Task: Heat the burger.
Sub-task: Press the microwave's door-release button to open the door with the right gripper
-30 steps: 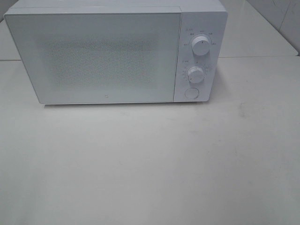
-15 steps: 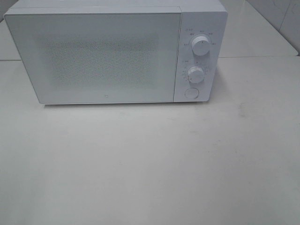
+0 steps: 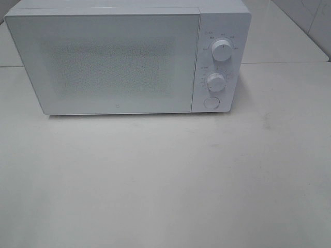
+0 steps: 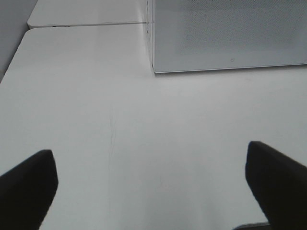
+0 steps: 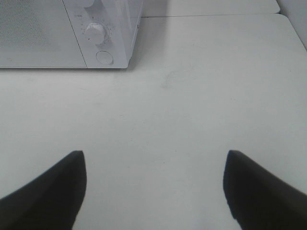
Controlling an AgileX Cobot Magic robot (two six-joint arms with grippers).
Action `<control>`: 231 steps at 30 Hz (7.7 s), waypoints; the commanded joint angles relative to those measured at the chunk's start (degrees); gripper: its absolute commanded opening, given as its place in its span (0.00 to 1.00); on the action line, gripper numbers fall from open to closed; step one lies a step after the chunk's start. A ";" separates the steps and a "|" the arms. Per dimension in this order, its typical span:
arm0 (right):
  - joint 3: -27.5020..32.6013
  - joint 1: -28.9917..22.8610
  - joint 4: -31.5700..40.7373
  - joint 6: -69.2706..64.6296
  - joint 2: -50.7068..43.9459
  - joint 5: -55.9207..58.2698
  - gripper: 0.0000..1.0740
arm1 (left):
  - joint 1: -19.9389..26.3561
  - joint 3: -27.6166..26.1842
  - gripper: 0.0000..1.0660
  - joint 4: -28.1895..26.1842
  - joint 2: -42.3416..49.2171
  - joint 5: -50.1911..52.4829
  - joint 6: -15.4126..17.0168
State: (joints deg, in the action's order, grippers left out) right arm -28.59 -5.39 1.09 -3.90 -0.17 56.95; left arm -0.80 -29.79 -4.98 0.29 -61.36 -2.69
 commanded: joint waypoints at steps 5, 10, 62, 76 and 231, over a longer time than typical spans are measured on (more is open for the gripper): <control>0.06 0.23 -0.29 -0.11 -1.72 0.06 0.71 | 0.11 0.17 0.94 -0.29 0.40 0.17 -0.17; -0.97 0.23 -0.23 0.00 -0.57 0.00 0.71 | 0.11 0.17 0.94 -0.29 0.40 0.17 -0.17; 5.96 -0.11 -0.46 2.92 61.99 -84.17 0.71 | 0.11 0.17 0.94 -0.29 0.40 0.17 -0.17; 13.75 -3.72 6.13 10.43 76.15 -108.52 0.71 | 0.11 0.17 0.94 -0.29 0.40 0.17 -0.17; -27.44 -24.81 40.97 -63.14 122.78 -118.09 0.00 | 0.11 0.17 0.94 -0.17 0.40 0.17 -0.17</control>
State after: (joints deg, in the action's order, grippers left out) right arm -53.92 -32.49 45.55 -67.61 124.79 -52.37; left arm -0.80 -29.79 -4.98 0.29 -61.36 -2.69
